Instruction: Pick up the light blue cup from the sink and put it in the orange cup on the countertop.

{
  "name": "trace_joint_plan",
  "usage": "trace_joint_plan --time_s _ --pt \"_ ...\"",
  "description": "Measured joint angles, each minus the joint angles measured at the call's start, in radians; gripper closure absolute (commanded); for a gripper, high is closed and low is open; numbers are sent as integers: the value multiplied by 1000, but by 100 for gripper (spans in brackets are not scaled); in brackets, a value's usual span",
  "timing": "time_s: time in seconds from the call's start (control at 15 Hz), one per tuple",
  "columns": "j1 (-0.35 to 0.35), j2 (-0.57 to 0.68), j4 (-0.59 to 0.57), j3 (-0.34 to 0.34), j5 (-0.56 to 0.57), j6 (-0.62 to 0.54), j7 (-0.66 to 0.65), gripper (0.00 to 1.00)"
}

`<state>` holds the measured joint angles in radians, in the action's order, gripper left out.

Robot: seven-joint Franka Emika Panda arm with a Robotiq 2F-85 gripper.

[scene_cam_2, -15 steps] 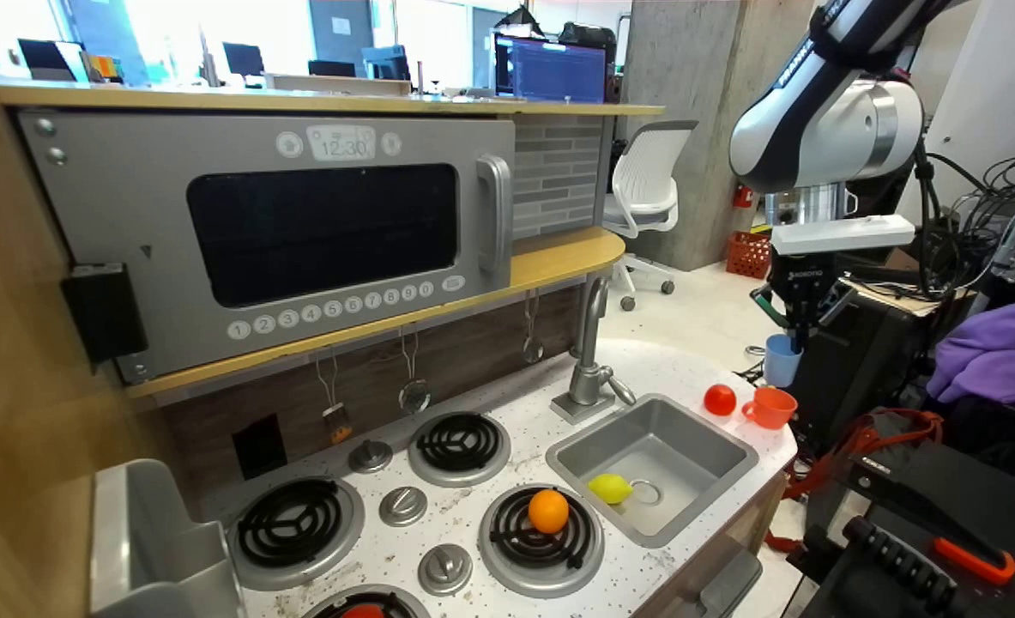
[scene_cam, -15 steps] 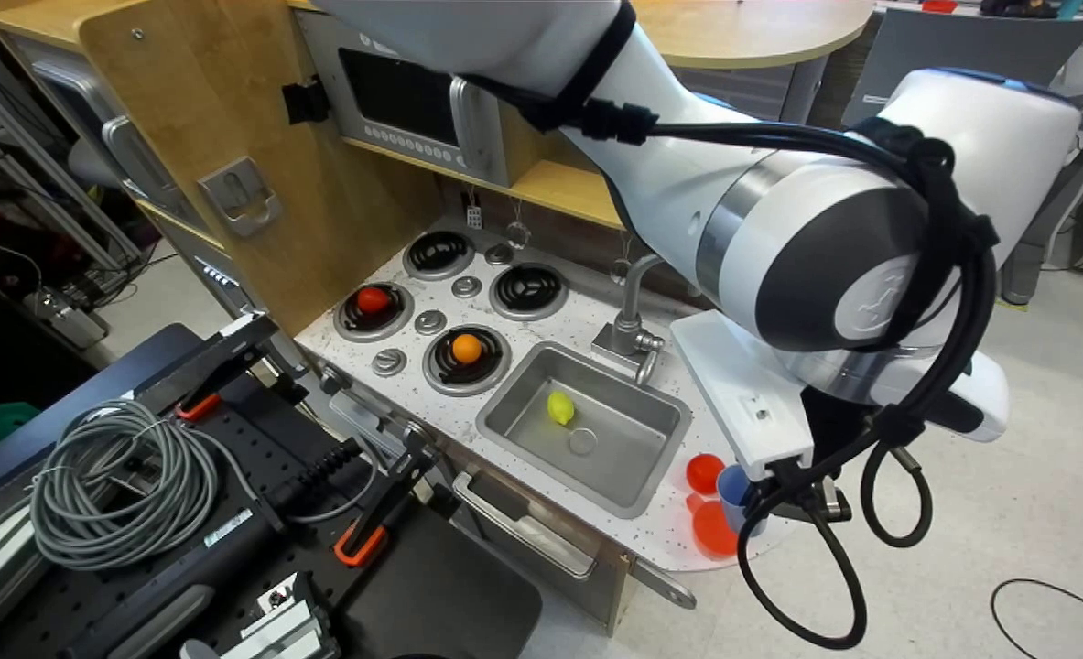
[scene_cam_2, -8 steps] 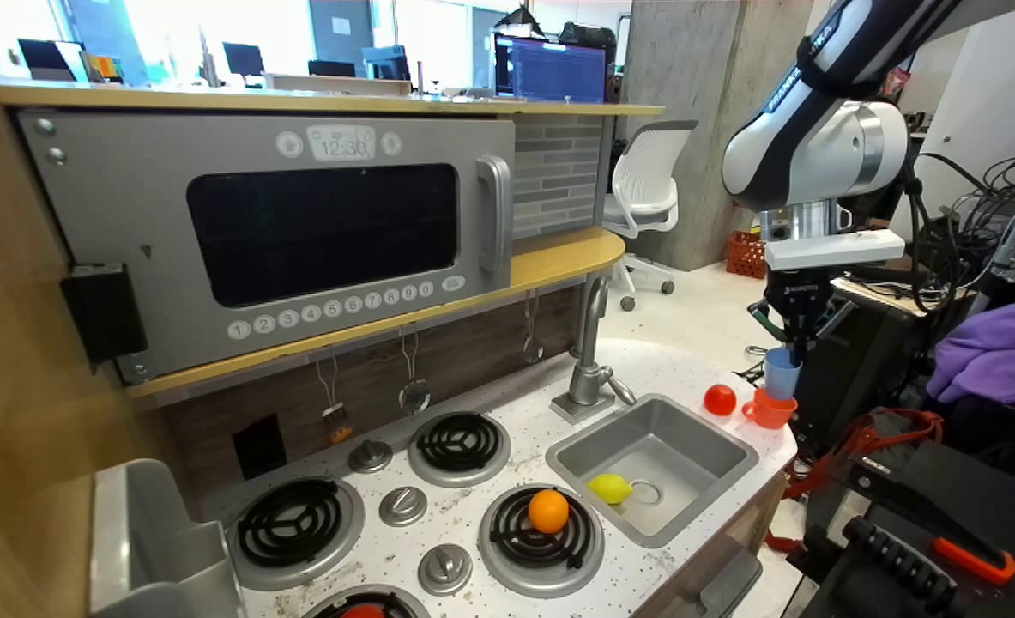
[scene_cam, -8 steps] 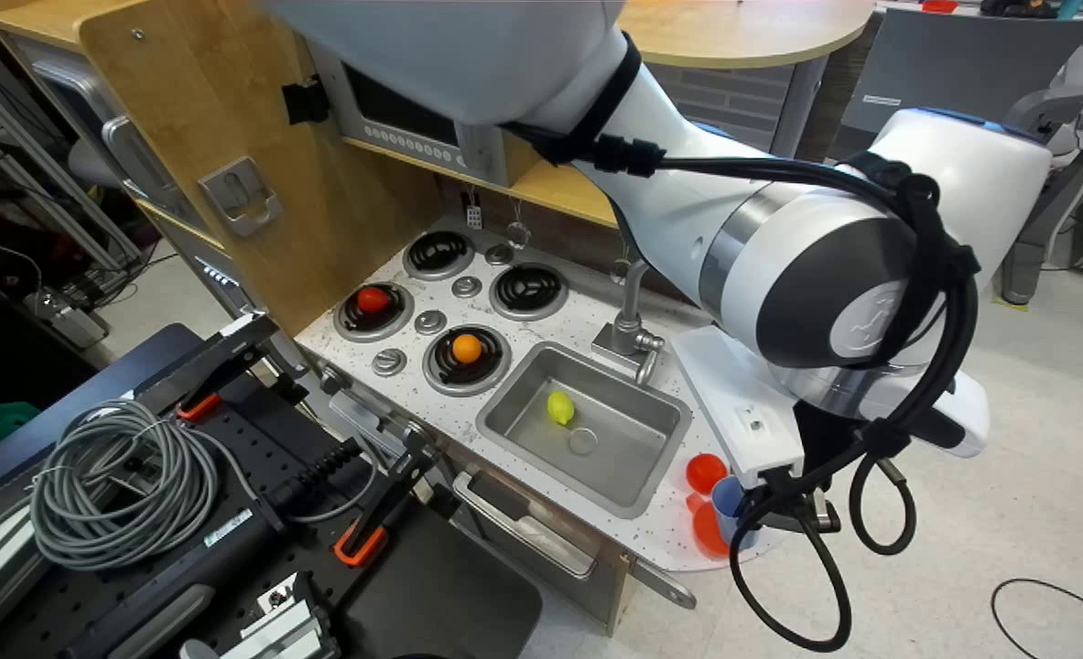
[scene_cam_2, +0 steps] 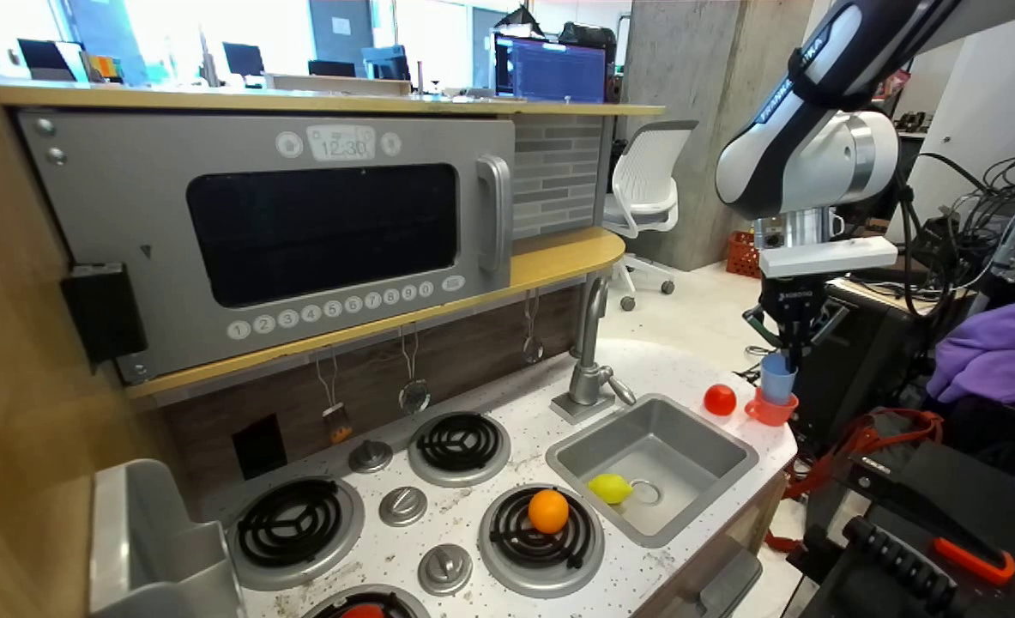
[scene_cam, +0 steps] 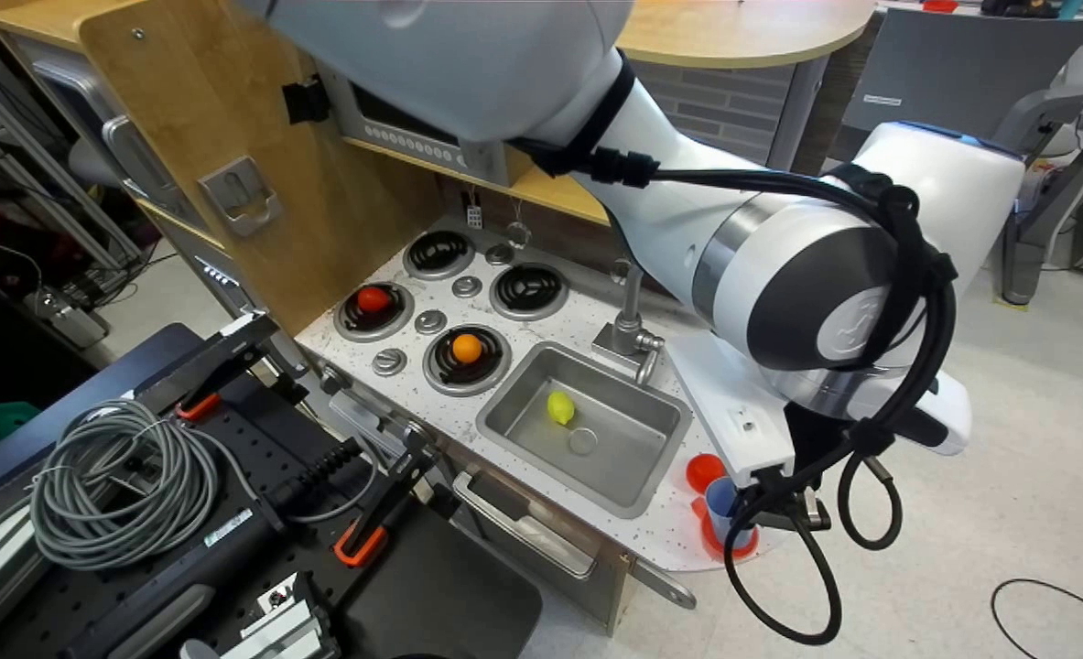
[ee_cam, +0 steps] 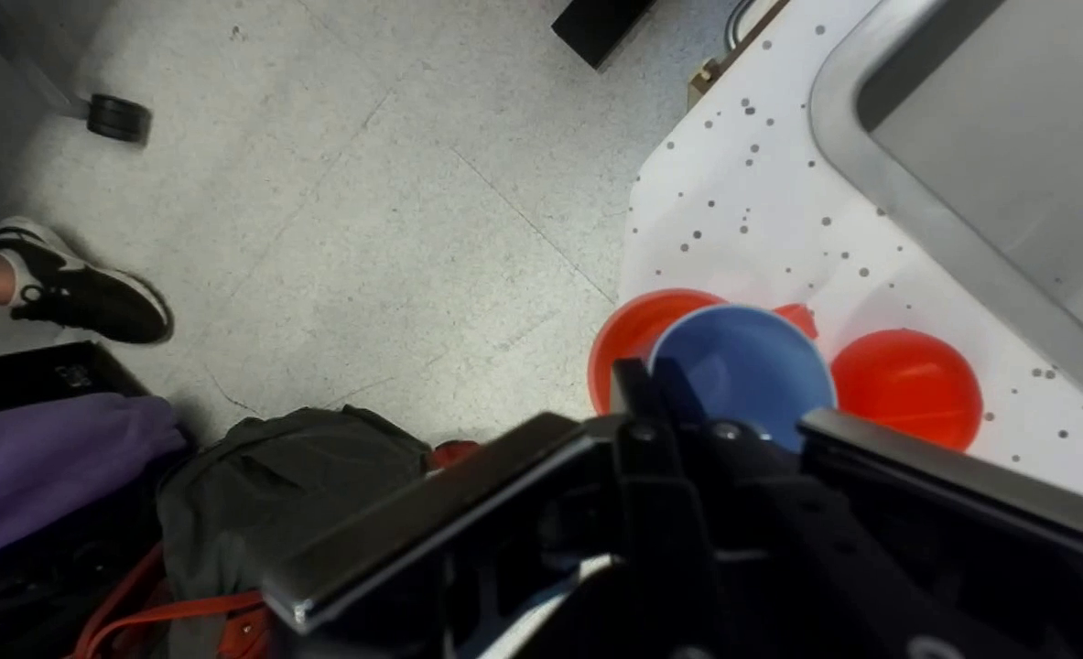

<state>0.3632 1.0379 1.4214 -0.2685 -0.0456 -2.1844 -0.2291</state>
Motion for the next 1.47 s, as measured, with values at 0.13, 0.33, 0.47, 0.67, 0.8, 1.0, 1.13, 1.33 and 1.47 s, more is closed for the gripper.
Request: trace_joint_plan --time_s 0.13,0.33,0.47,0.67,0.8,1.0,1.13,1.33,1.47 --pt "-4 0 1 3 0 0 14 99" --pt "-9 1 1 7 2 8 33 99" --pt "-10 4 1 7 3 19 36 70" --pt "-9 6 0 6 3 55 36 50" --pt "-10 6 -1 7 3 82 41 34" --pt "-10 6 -7 10 3 116 54 13" --pt "-10 4 -17 12 3 126 69 0" --pt "-8 -19 -16 13 5 126 148 0" --pt "-3 -51 2 12 24 105 237 0"
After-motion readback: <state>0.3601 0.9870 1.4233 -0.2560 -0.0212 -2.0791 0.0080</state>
